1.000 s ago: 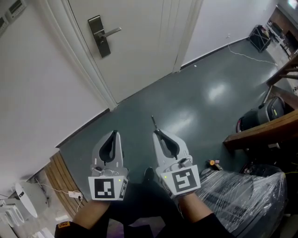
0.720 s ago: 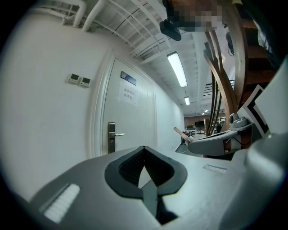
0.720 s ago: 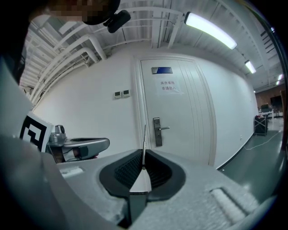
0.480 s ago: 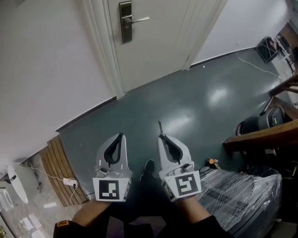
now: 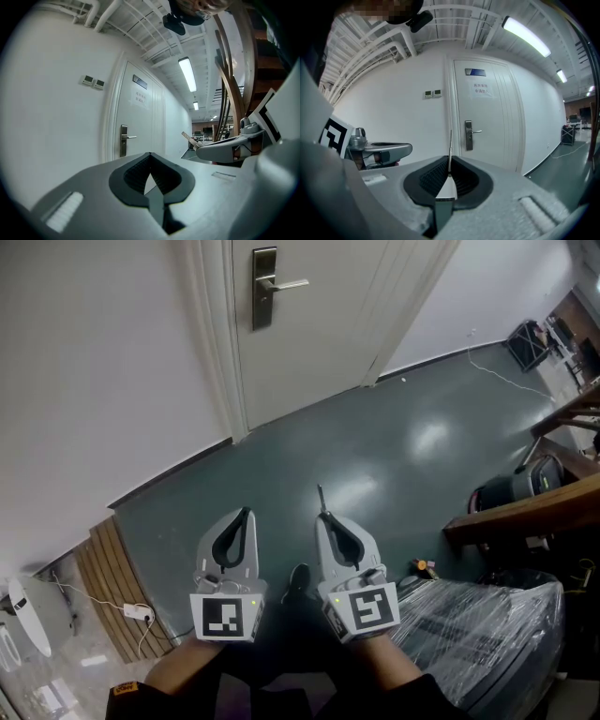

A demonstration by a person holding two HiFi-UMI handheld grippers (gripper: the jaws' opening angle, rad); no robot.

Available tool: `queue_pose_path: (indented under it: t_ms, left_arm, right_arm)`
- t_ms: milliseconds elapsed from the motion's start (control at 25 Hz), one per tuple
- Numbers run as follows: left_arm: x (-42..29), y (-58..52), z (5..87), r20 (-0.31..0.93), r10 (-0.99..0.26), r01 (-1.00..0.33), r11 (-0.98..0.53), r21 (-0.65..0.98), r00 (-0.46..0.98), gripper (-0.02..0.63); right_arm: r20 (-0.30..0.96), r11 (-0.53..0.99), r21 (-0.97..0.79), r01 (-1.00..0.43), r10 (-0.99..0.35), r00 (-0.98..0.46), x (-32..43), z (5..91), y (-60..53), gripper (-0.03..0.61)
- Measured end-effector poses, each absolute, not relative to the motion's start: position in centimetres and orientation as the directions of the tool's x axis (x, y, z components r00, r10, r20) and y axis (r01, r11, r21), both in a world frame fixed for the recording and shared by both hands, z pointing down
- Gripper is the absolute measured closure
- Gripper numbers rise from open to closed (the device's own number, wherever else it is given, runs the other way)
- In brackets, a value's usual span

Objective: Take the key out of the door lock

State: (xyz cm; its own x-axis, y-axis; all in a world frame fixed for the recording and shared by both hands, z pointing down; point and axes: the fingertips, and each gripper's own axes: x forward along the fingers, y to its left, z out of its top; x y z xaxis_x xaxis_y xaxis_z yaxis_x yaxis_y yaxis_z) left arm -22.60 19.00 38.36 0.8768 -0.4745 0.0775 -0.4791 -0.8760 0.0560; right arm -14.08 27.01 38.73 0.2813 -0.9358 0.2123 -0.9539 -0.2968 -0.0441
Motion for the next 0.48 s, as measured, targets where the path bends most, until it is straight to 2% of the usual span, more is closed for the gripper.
queue_pose_path:
  t_ms: [480]
  left_arm:
    - [-23.7,18.3,38.3,0.070,-0.456,-0.460,-0.886,0.060,0.887,0.597]
  right_arm:
    - [0.211,-0.312,-0.047,-0.949,-0.932,0.296,-15.4,39.1,26.5,0.566]
